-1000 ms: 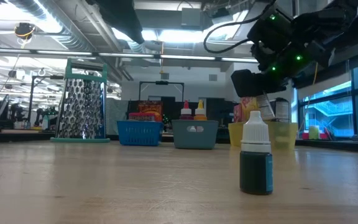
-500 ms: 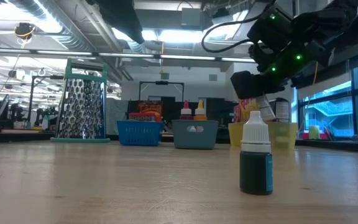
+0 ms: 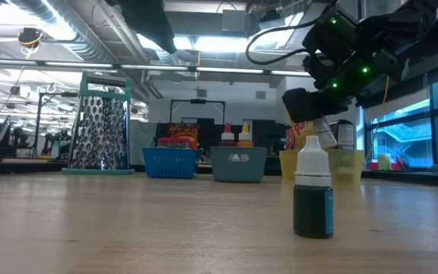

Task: Pick & Place Kitchen Items
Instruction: Put the yellow cereal box into the yellow bin, then put the small black food coloring bottle into the dark green bin

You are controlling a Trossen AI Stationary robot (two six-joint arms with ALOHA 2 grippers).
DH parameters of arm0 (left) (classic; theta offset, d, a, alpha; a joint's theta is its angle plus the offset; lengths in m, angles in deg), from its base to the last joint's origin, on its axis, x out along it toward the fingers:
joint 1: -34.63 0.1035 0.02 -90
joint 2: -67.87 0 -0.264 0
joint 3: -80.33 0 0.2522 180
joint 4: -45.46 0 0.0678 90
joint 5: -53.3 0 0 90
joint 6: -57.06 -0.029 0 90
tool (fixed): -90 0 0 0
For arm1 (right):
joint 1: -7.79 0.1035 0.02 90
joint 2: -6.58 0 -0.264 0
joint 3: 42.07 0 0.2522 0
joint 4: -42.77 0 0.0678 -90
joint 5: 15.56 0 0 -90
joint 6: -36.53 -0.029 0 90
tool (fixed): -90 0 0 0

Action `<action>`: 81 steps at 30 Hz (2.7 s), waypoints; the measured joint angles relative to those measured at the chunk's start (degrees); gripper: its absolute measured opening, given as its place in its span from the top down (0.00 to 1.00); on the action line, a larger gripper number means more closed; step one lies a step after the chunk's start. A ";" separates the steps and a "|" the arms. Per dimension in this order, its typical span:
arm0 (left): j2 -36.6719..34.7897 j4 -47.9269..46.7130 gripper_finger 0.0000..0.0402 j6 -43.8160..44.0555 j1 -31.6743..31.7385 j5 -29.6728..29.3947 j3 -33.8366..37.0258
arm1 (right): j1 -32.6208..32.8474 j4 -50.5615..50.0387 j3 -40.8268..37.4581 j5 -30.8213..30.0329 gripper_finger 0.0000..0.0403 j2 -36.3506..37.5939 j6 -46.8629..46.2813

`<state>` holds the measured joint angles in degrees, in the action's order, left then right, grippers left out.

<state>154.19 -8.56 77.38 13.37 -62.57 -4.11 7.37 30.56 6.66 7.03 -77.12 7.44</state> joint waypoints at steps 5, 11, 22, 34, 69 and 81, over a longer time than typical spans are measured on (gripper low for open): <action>0.00 0.00 0.40 0.02 0.01 0.00 0.00 | 0.00 -0.01 0.00 0.08 0.65 0.00 0.38; -0.01 0.00 0.40 0.06 0.01 -0.01 0.00 | 0.00 0.01 0.00 0.21 0.57 0.00 1.48; -0.01 0.00 0.40 0.04 0.01 -0.01 0.00 | 0.02 0.10 0.00 0.19 0.45 0.00 1.44; -0.02 -0.02 0.40 -0.01 -0.01 0.00 0.00 | 3.53 3.28 0.00 -6.71 0.45 0.51 8.28; -0.01 -0.19 0.40 5.92 -1.78 3.52 0.00 | 50.64 20.12 0.02 23.29 0.45 10.99 38.94; 3.25 2.92 0.40 3.63 -4.45 3.71 0.07 | 50.53 20.08 0.02 32.08 0.45 10.99 31.22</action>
<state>157.44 -5.63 81.01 8.92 -58.85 -4.04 57.90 50.64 6.68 39.11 -66.12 38.66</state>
